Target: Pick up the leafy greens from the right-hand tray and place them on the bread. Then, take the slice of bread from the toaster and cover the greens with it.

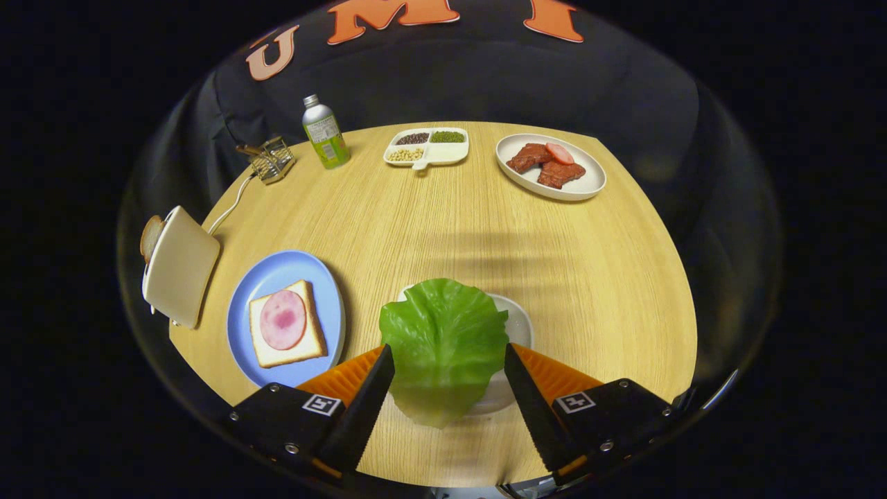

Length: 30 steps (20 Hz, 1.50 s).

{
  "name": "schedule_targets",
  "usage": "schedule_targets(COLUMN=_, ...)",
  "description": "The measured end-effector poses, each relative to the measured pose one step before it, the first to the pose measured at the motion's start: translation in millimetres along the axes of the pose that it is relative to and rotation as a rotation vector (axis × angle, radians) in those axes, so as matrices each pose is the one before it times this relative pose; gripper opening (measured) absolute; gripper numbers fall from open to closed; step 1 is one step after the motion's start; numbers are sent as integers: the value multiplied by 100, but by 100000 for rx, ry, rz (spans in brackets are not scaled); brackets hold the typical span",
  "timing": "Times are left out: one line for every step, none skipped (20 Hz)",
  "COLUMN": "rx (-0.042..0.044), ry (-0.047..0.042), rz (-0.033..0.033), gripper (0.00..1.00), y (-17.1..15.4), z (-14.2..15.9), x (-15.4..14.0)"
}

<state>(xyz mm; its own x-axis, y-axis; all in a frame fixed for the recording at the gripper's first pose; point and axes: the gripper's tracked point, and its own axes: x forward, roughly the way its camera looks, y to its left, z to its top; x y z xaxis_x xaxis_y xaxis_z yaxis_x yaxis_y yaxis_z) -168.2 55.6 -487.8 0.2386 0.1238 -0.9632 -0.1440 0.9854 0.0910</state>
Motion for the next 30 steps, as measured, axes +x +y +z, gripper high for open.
schedule_targets(rx=-985, ry=1434, rz=200, gripper=96, y=219, z=-311, x=518)
schedule_targets(rx=-1003, ry=1785, rz=-82, gripper=95, y=13, z=-268, x=638)
schedule_targets(rx=-348, ry=2959, rz=-640, gripper=94, y=17, z=-517, x=405)
schedule_targets(rx=41, ry=1502, rz=-362, gripper=92, y=-41, z=-68, x=491)
schedule_targets(rx=91, ry=781, rz=-682, gripper=90, y=-65, z=95, x=433)
schedule_targets(rx=-85, ry=799, rz=-370, gripper=89, y=-2, z=-71, x=309)
schedule_targets(rx=251, ry=1628, rz=-828, gripper=89, y=19, z=-197, x=292)
schedule_targets(rx=143, ry=1437, rz=-827, gripper=88, y=29, z=-206, x=442)
schedule_targets(rx=256, ry=1161, rz=-686, gripper=88, y=81, z=-89, x=441)
schedule_targets(rx=633, ry=1385, rz=-888, gripper=87, y=-3, z=-231, x=367)
schedule_targets(rx=835, ry=1638, rz=-415, gripper=84, y=58, z=-134, x=135)
schedule_targets(rx=1401, ry=-676, rz=-507, gripper=82, y=-147, z=253, x=-222)
schedule_targets(rx=1478, ry=1669, rz=-49, gripper=81, y=-141, z=-229, x=228)
schedule_targets(rx=287, ry=595, rz=-268, gripper=79, y=-157, z=130, x=171)
schedule_targets(rx=1264, ry=1061, rz=-370, gripper=74, y=-94, z=-89, x=-63)
schedule_targets(rx=1180, ry=500, rz=-324, gripper=68, y=-138, z=75, x=143)
schedule_targets(rx=2326, ry=779, rz=-436, gripper=62, y=-250, z=58, x=31)
schedule_targets(rx=2818, ry=781, rz=-700, gripper=56, y=-258, z=38, x=96)
schedule_targets(rx=3605, ry=858, rz=-645, gripper=42, y=-60, z=-115, x=-79)
schedule_targets(rx=1914, ry=640, rz=-388, gripper=32, y=-84, z=-52, x=-42)
schedule_targets(rx=-81, ry=183, rz=299, gripper=17, y=-13, z=-35, x=-39)
schedule_targets(rx=-286, ry=72, rz=85, gripper=14, y=-175, z=111, x=139)
schedule_targets(rx=111, ry=10, rz=255, gripper=10, y=-38, z=-21, x=5)
schedule_targets(rx=894, ry=19, rz=396, gripper=8, y=-37, z=30, x=-26)
schedule_targets(rx=596, ry=229, rz=308, gripper=5, y=-38, z=-118, x=-100)
schedule_targets(rx=907, ry=-109, rz=1121, gripper=5, y=290, z=-13, x=-300)
schedule_targets(rx=151, ry=-1553, rz=1073, gripper=5, y=269, z=237, x=-485)
schedule_targets(rx=935, ry=-2044, rz=1694, gripper=5, y=496, z=430, x=-583)
schedule_targets(rx=688, ry=-1295, rz=2576, gripper=5, y=775, z=379, x=-625)
schedule_targets(rx=726, ry=-682, rz=3298, gripper=5, y=942, z=324, x=-816)
